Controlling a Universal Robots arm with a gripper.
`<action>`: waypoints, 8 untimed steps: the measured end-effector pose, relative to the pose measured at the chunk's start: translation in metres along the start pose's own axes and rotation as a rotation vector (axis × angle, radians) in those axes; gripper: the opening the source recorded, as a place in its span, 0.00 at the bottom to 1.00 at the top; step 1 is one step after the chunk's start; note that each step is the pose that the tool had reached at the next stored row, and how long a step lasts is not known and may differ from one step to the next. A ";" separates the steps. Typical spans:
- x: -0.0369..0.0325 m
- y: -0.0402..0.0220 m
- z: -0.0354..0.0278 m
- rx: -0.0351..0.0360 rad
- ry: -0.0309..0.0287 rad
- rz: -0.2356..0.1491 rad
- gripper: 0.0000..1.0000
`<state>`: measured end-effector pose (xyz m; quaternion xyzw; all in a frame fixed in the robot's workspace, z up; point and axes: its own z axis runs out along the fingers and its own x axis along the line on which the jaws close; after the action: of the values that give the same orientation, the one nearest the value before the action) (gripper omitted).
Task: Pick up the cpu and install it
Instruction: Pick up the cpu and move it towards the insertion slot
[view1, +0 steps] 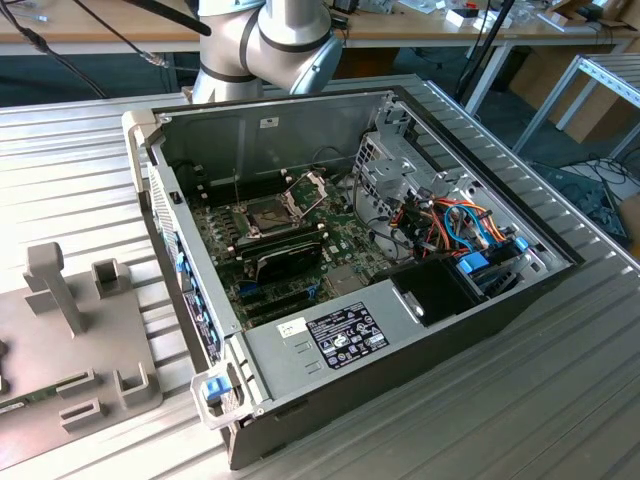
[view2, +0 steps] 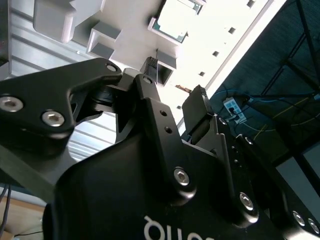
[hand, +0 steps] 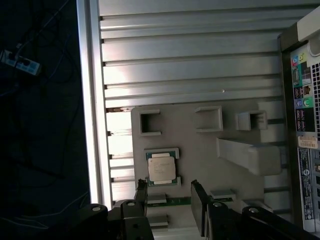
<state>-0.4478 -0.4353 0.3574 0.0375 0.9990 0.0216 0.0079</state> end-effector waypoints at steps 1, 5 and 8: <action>0.0000 0.0000 0.0009 0.0000 0.0001 0.000 0.48; 0.0000 -0.0001 0.0043 0.0001 0.0002 0.000 0.48; 0.0000 -0.0002 0.0046 0.0000 0.0001 0.000 0.48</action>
<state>-0.4477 -0.4353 0.3528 0.0375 0.9990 0.0215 0.0079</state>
